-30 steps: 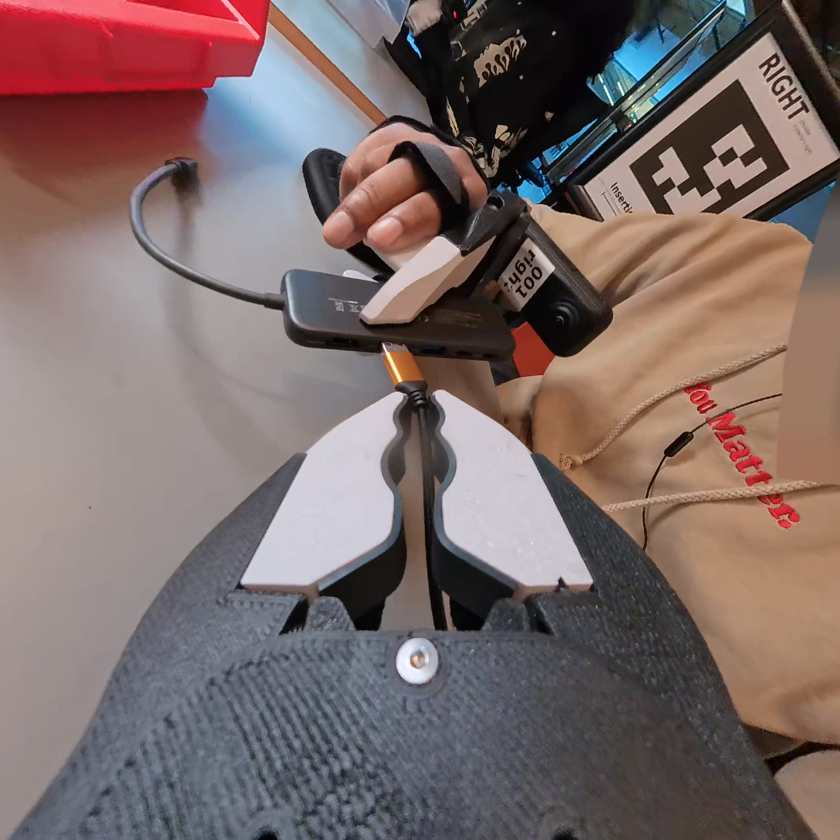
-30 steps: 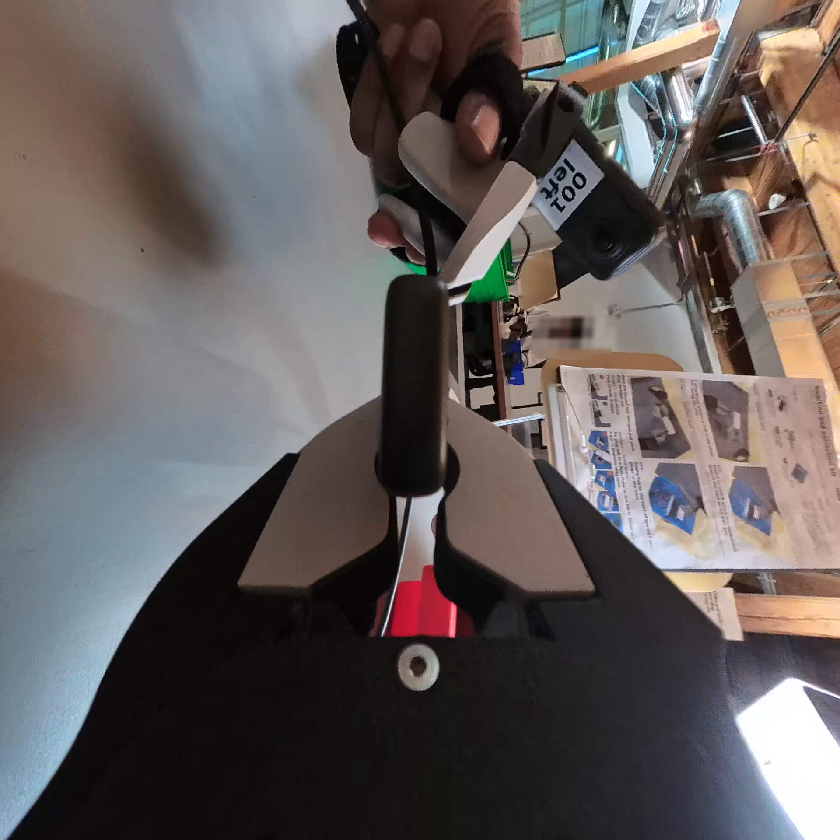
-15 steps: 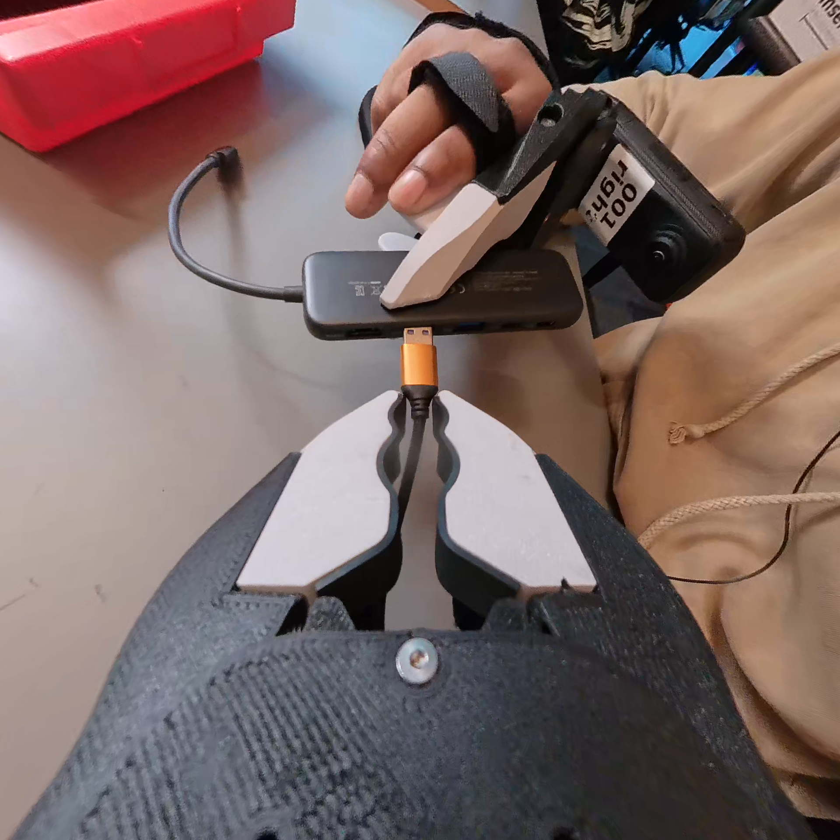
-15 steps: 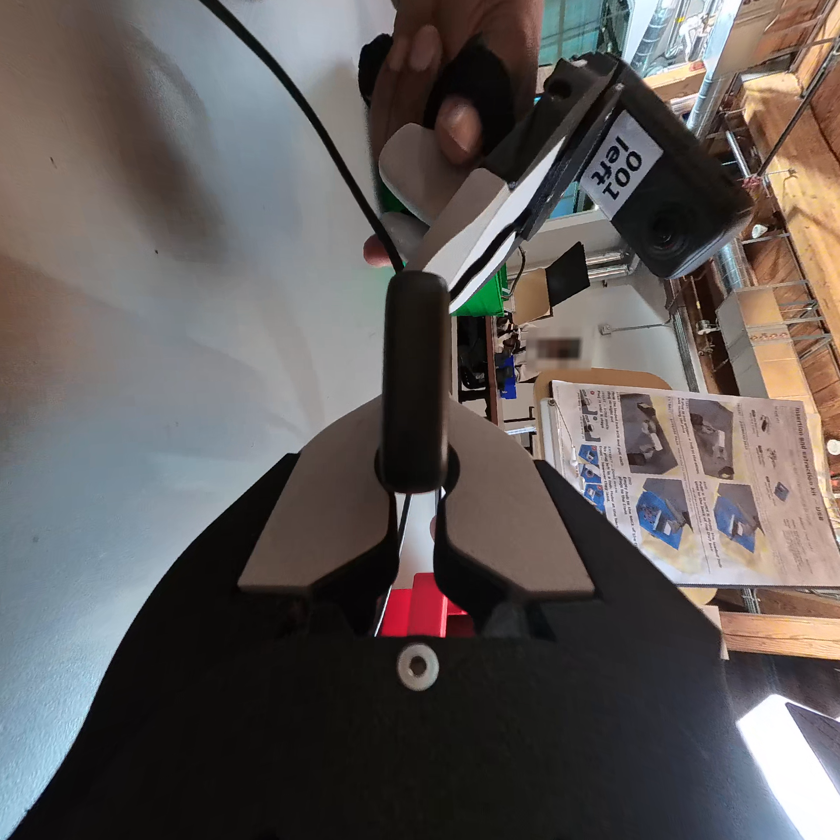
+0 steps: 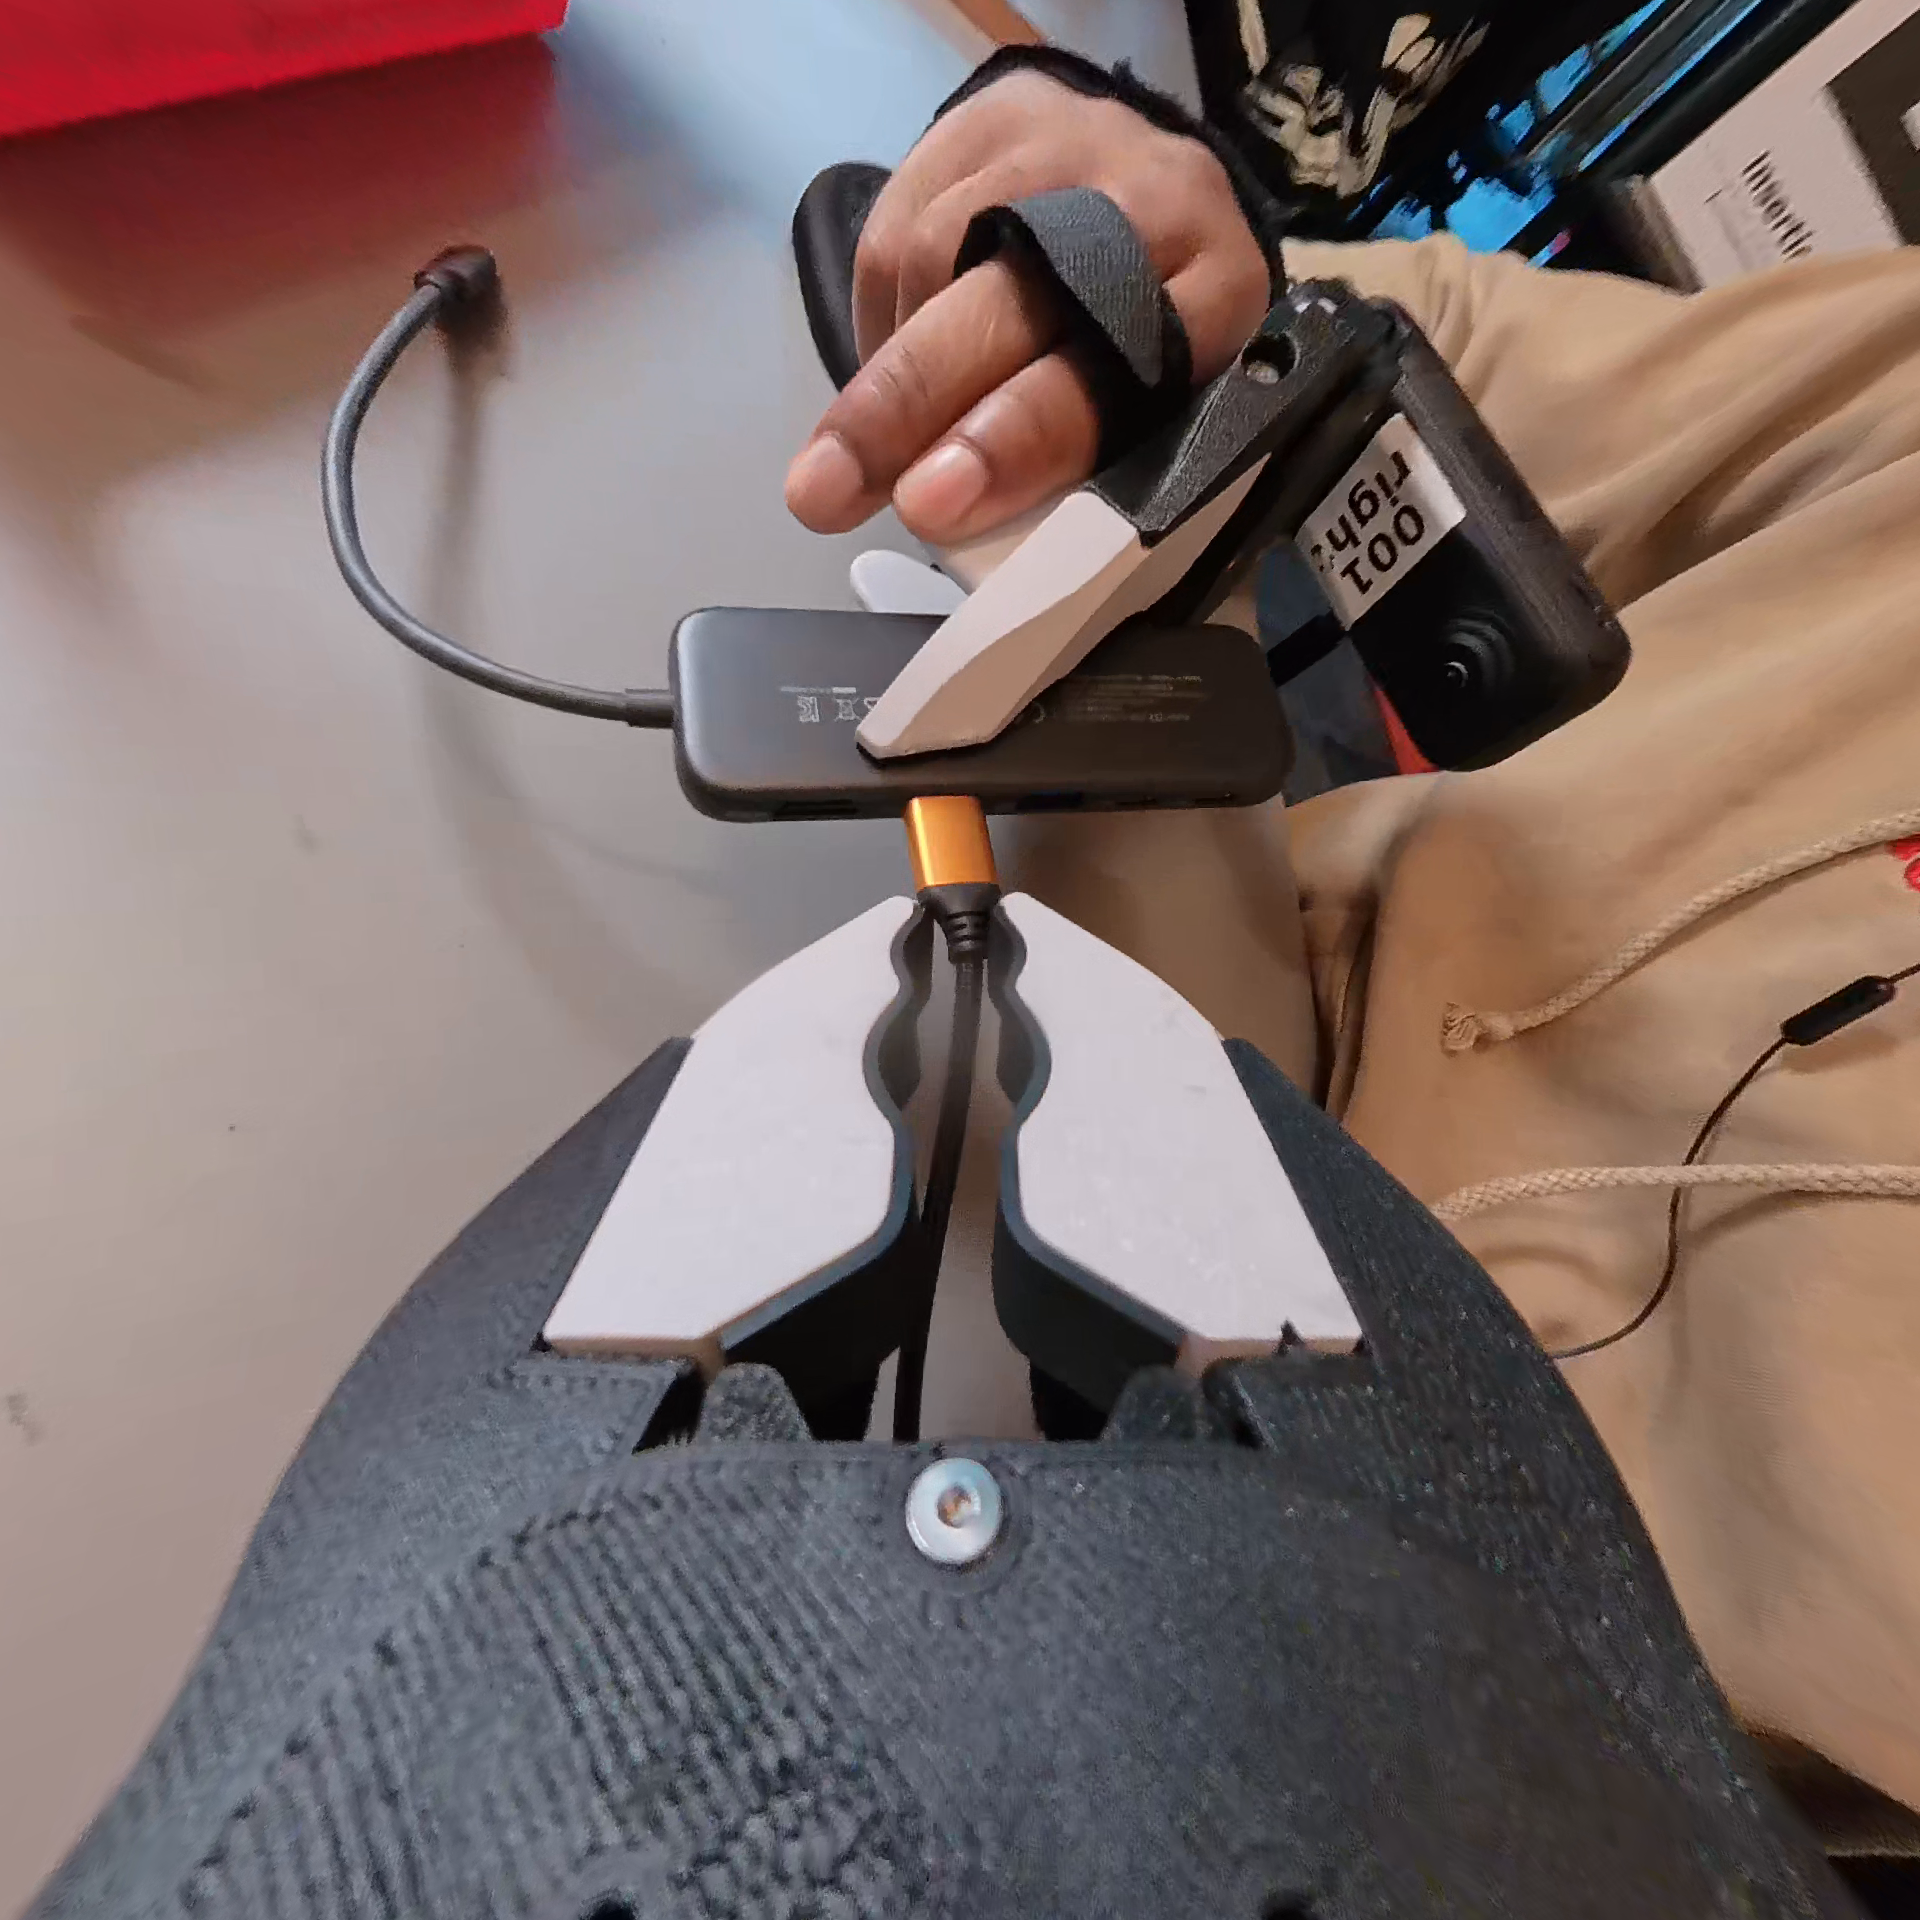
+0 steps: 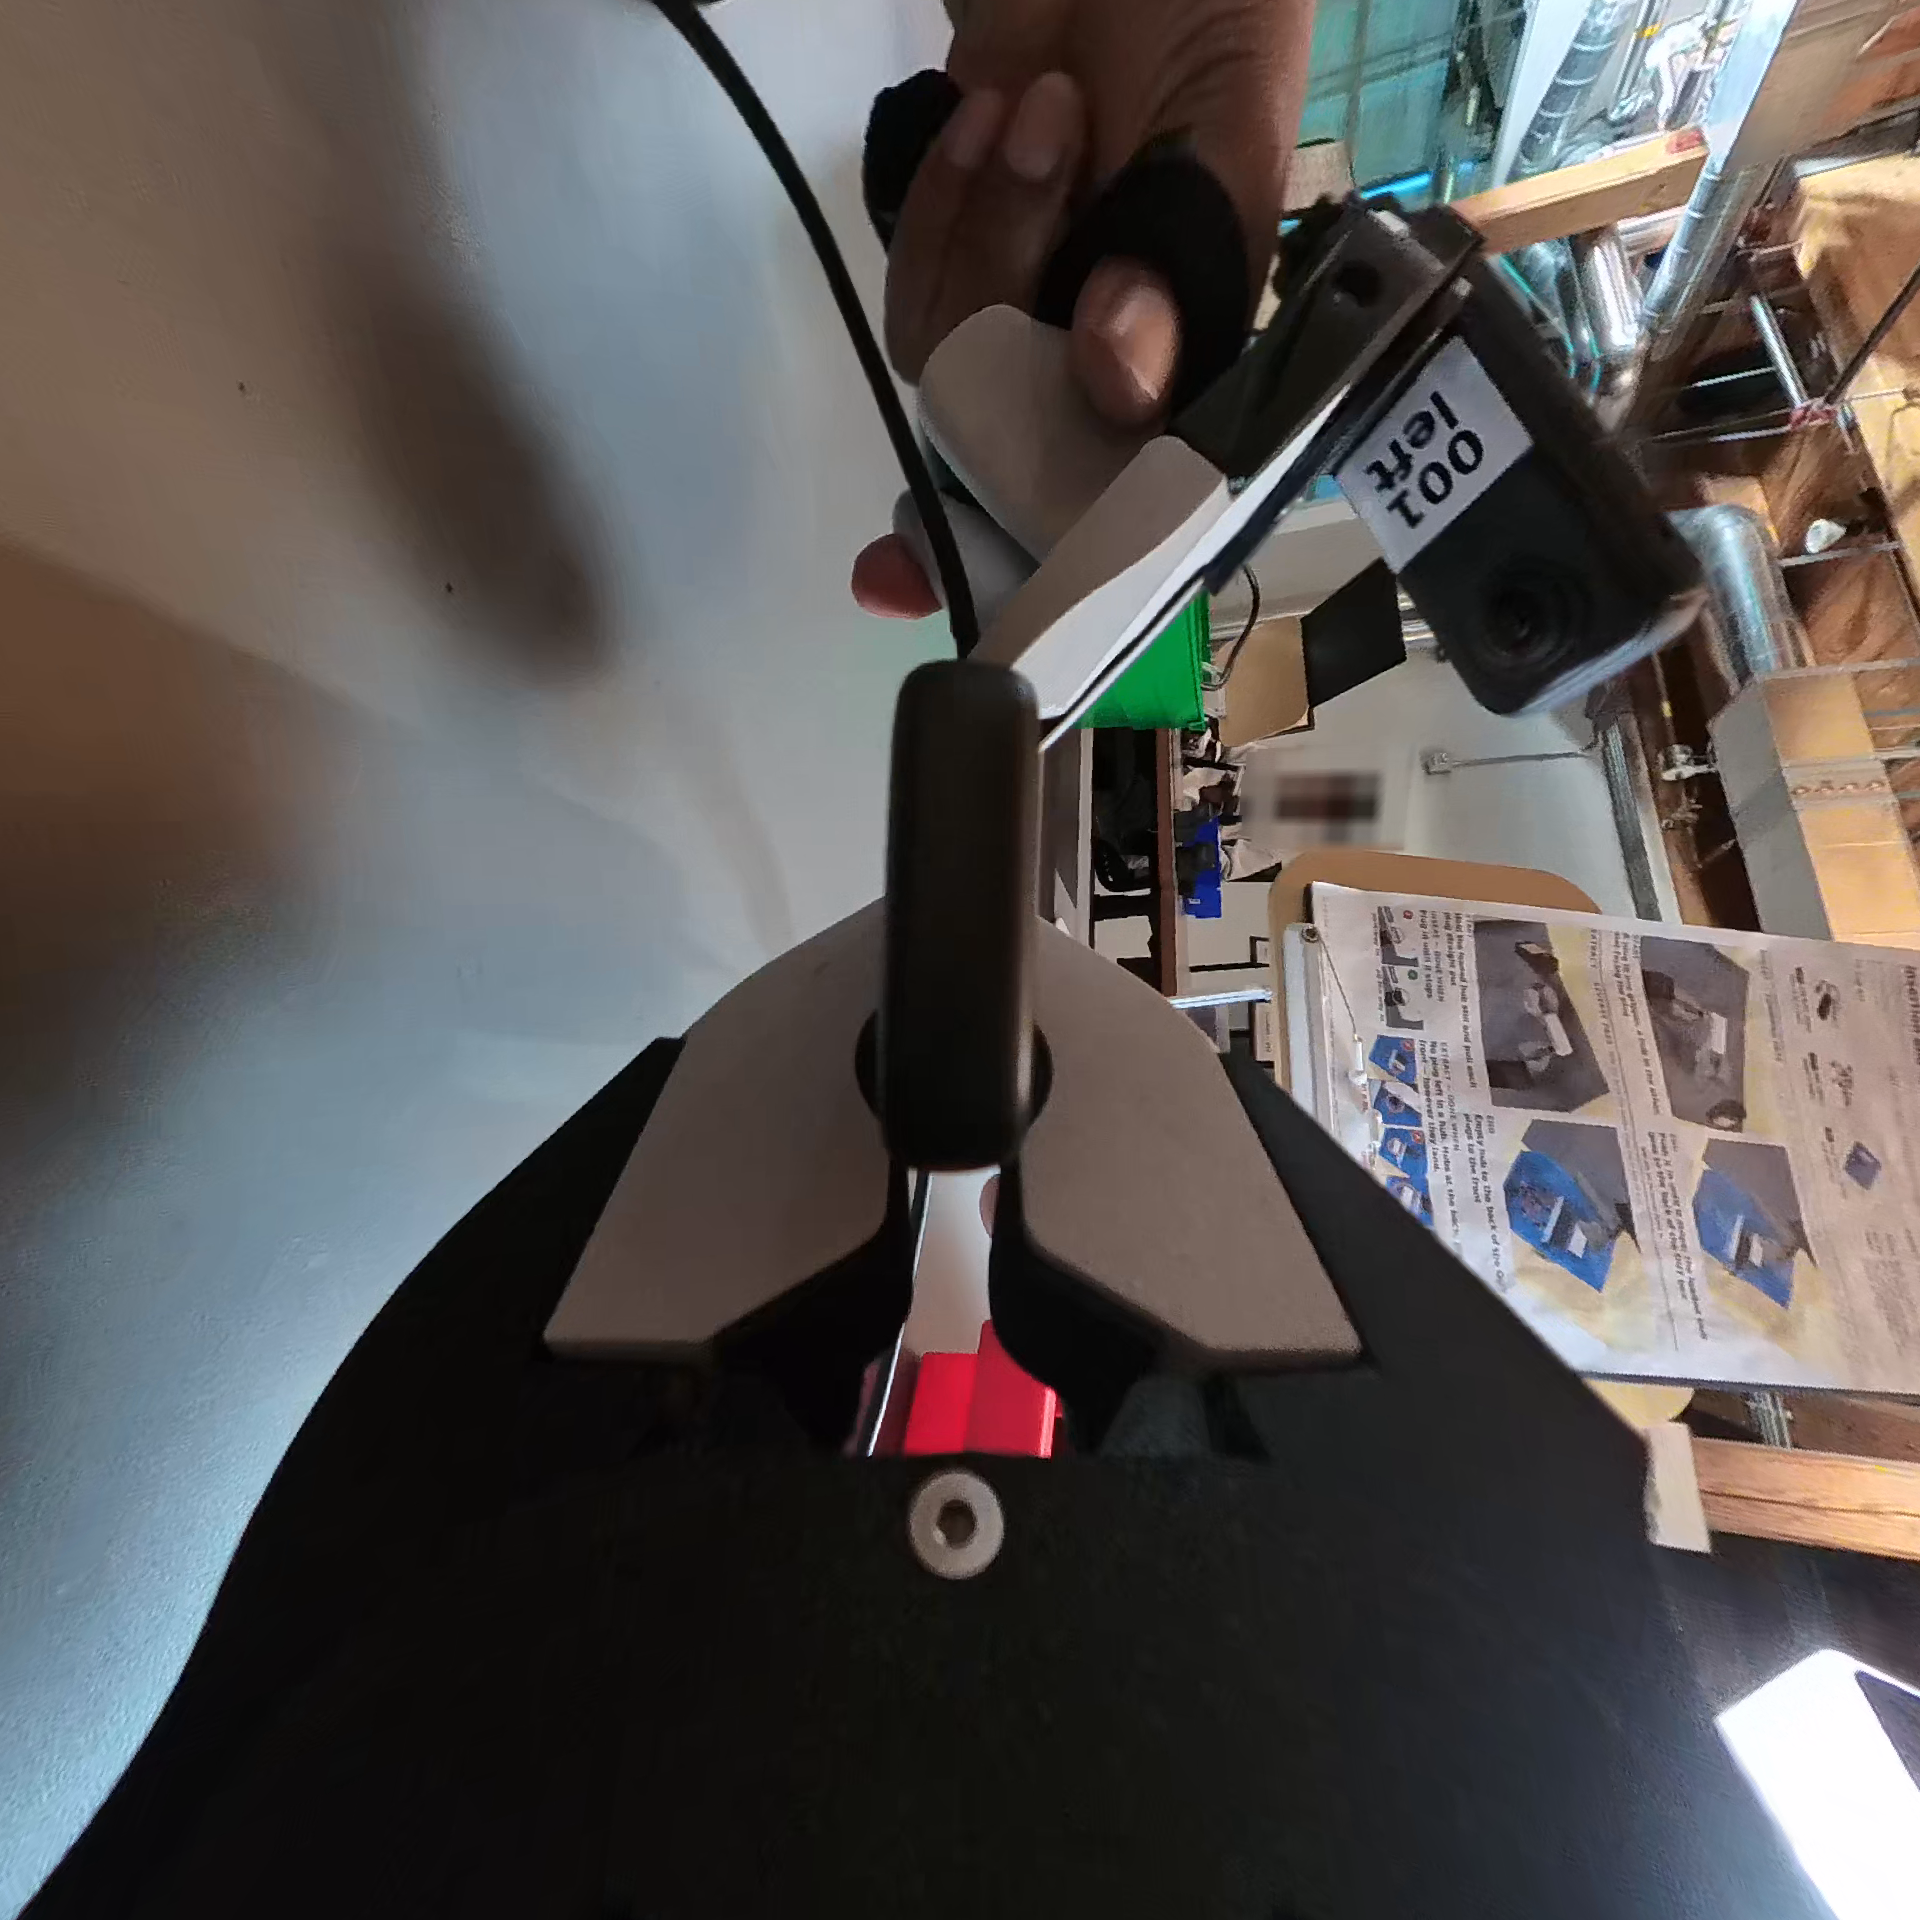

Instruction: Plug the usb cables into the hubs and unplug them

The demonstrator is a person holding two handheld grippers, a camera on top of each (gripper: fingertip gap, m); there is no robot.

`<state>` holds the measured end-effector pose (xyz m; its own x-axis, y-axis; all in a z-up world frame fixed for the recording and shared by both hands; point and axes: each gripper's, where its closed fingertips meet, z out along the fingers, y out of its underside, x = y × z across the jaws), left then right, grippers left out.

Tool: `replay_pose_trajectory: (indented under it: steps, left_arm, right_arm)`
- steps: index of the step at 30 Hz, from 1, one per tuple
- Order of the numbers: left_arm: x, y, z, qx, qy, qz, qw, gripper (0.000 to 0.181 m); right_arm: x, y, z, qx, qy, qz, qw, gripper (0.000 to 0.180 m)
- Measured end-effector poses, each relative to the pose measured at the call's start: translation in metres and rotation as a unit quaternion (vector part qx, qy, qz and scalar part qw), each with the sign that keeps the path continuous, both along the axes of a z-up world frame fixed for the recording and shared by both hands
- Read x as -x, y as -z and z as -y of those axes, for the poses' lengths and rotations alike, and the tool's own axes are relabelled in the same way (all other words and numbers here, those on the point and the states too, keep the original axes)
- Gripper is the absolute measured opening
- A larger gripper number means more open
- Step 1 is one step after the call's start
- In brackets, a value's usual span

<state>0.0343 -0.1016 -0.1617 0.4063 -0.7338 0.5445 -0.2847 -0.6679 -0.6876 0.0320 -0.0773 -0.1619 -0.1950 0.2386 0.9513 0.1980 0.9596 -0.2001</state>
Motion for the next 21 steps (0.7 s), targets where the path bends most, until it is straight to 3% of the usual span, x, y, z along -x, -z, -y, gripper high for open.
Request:
replay_pose_trajectory:
  steps: [8,15,18,21]
  left_arm:
    - [0.014,-0.016,-0.015,-0.023,-0.047,0.034,0.998,0.008]
    - [0.010,-0.017,-0.017,-0.036,-0.052,0.043,0.997,0.009]
    - [0.021,-0.048,-0.020,-0.099,-0.063,0.064,0.991,0.017]
    - [0.065,-0.095,-0.030,-0.185,-0.128,0.055,0.973,0.018]
  right_arm:
    - [0.004,-0.013,-0.019,0.077,0.049,-0.028,0.995,0.014]
    - [-0.002,-0.015,-0.020,0.056,0.040,-0.026,0.997,0.012]
    - [-0.004,-0.026,-0.021,0.079,0.036,-0.045,0.995,0.012]
    - [-0.007,-0.032,-0.027,0.096,0.042,-0.062,0.993,0.012]
